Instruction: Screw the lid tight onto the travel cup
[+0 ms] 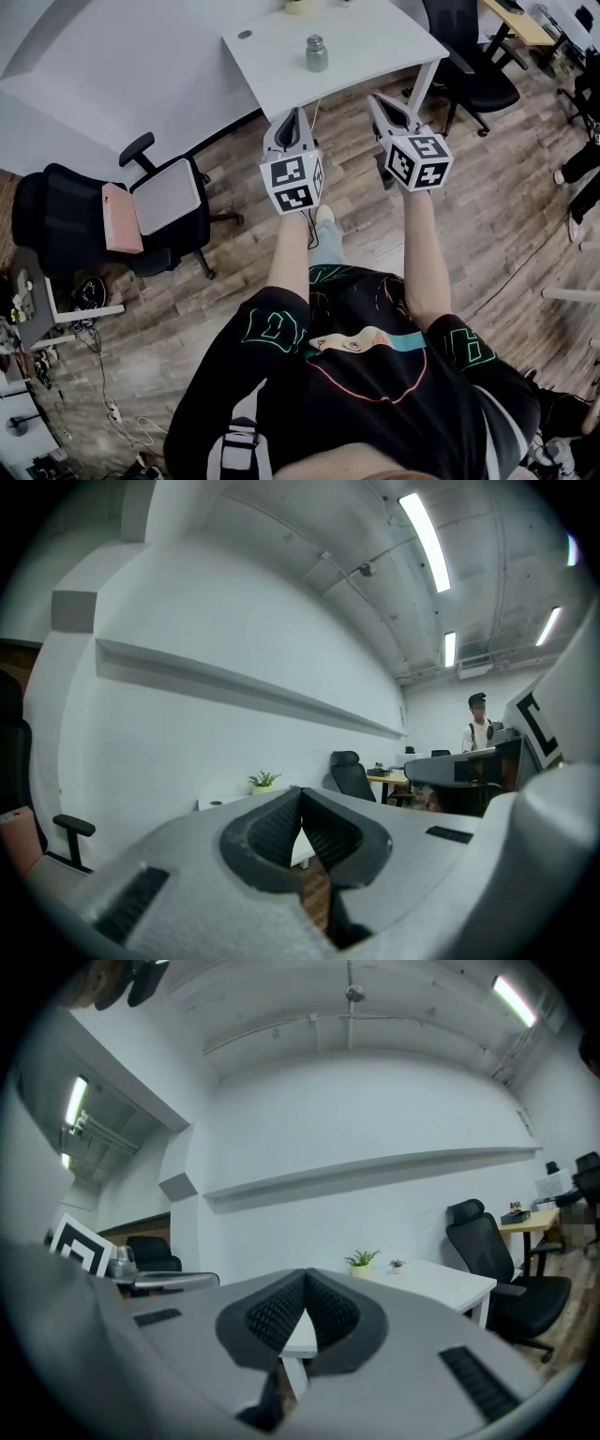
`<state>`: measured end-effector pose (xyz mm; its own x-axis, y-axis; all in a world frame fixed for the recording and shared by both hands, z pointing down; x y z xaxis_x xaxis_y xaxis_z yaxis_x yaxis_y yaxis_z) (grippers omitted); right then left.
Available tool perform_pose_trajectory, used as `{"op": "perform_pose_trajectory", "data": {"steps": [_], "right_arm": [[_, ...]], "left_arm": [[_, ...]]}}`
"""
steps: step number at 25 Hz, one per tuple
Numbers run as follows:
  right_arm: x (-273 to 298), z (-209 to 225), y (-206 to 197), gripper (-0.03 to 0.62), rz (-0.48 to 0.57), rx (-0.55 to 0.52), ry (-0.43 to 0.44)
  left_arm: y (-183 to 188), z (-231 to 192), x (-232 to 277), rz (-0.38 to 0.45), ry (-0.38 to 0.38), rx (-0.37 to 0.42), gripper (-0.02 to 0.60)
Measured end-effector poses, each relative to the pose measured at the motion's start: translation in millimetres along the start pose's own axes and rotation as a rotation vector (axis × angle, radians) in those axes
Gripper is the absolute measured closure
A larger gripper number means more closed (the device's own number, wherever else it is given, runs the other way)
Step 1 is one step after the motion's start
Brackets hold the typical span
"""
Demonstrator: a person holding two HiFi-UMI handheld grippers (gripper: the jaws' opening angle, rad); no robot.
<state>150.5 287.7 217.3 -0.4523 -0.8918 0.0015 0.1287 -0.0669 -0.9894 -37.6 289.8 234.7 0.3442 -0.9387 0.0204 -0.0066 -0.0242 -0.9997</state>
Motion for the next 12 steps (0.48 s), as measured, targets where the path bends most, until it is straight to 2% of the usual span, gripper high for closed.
{"op": "perform_pose_trajectory", "data": {"steps": [4,12], "right_arm": [[30,15,-13,0.589,-0.036,0.029,-0.002],[119,32,-56,0.589,-0.141,0.063,0.037]], "left_arm": [[-18,-7,33,-0.049,-0.014,-0.034,0.578],[-68,-49,101,-0.169,-0.007,-0.110,0.578]]}}
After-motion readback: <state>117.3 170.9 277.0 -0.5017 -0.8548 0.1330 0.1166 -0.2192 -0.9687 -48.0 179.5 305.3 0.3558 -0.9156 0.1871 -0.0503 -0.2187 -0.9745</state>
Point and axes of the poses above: the fingertips, and each gripper's own axes: x forward along the fingers, z to its right, y out of its top, the point moved 5 cm from there along -x, backward along the fingers, and after that the axes turned 2 degrees about -y, right-handed, at the moved point
